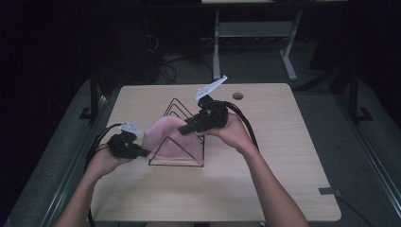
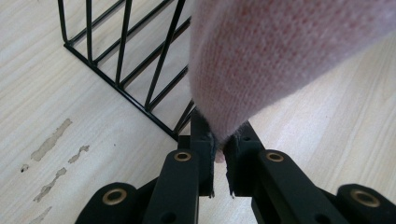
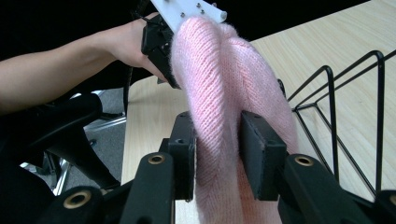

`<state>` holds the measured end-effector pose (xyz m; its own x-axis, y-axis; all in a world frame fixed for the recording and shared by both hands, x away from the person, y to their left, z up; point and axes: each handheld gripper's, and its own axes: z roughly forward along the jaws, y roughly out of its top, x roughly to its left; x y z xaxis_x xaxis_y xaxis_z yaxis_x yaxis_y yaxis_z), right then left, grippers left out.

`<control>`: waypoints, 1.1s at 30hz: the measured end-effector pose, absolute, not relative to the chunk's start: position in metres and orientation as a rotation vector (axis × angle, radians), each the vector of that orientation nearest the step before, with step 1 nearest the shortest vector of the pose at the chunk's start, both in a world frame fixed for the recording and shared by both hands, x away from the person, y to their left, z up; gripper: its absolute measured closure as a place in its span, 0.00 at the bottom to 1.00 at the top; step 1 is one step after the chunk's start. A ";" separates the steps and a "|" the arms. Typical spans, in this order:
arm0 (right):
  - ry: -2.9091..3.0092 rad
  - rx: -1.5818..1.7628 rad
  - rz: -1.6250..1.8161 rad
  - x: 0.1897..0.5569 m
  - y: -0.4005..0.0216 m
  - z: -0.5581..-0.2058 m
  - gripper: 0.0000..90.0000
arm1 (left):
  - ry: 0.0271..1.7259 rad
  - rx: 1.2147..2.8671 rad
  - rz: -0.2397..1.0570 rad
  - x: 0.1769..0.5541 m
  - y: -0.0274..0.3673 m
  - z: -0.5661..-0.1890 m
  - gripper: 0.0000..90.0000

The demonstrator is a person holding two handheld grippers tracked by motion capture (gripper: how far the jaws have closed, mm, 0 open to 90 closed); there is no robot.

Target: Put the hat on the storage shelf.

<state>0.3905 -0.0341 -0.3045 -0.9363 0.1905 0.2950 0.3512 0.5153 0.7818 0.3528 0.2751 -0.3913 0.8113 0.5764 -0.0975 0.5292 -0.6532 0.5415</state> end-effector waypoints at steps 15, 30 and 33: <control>-2.622 -0.445 -1.368 0.386 -0.031 -0.305 0.72 | 0.834 2.463 0.083 0.354 0.277 -0.407 0.92; -2.671 -0.392 -1.326 0.386 -0.017 -0.306 0.92 | 0.849 2.501 0.071 0.358 0.274 -0.417 0.92; -2.670 -0.399 -1.311 0.388 -0.016 -0.308 0.92 | 0.839 2.522 0.078 0.359 0.273 -0.419 0.92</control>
<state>0.3875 -0.0161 -0.3079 -0.9549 0.1745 0.2401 0.2967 0.5851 0.7547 0.3595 0.2733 -0.4190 0.8108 0.5778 -0.0937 0.5505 -0.6983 0.4575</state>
